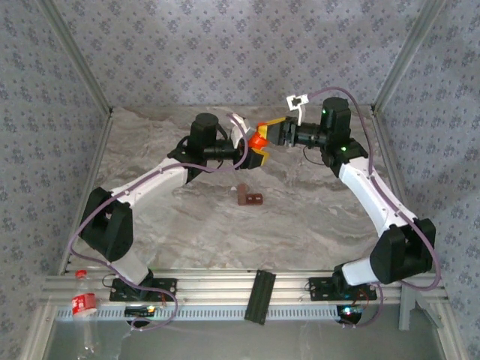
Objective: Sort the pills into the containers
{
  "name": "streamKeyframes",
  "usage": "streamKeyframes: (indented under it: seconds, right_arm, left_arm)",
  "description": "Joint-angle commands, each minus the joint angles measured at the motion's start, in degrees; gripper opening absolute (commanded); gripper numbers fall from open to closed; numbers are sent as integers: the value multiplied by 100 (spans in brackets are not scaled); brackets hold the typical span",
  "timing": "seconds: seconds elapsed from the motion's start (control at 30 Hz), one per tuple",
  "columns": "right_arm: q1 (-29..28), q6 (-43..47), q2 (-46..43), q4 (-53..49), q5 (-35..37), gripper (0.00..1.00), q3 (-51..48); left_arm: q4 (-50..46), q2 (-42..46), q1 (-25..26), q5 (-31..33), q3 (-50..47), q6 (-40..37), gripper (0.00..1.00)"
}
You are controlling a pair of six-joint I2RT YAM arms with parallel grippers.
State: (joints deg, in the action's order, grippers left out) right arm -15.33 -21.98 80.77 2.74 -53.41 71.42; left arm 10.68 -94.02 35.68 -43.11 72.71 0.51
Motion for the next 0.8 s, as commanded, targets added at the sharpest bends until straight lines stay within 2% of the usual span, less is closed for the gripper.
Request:
streamKeyframes:
  seconds: [0.0,0.3,0.47,0.77]
  right_arm:
    - [273,89,50,253,-158,33,213]
    - [503,422,359,-281,-1184,32,613]
    - [529,473,336,-339,-1102,31,550]
    - [639,148,76,-34,-327,31,231]
  left_arm:
    - [308,195,-74,-233,33,-43,0]
    - [247,261,-73,-250,7,-58,0]
    - [210,270,-74,-270,20,-62,0]
    - [234,295,-75,-207,-51,-55,0]
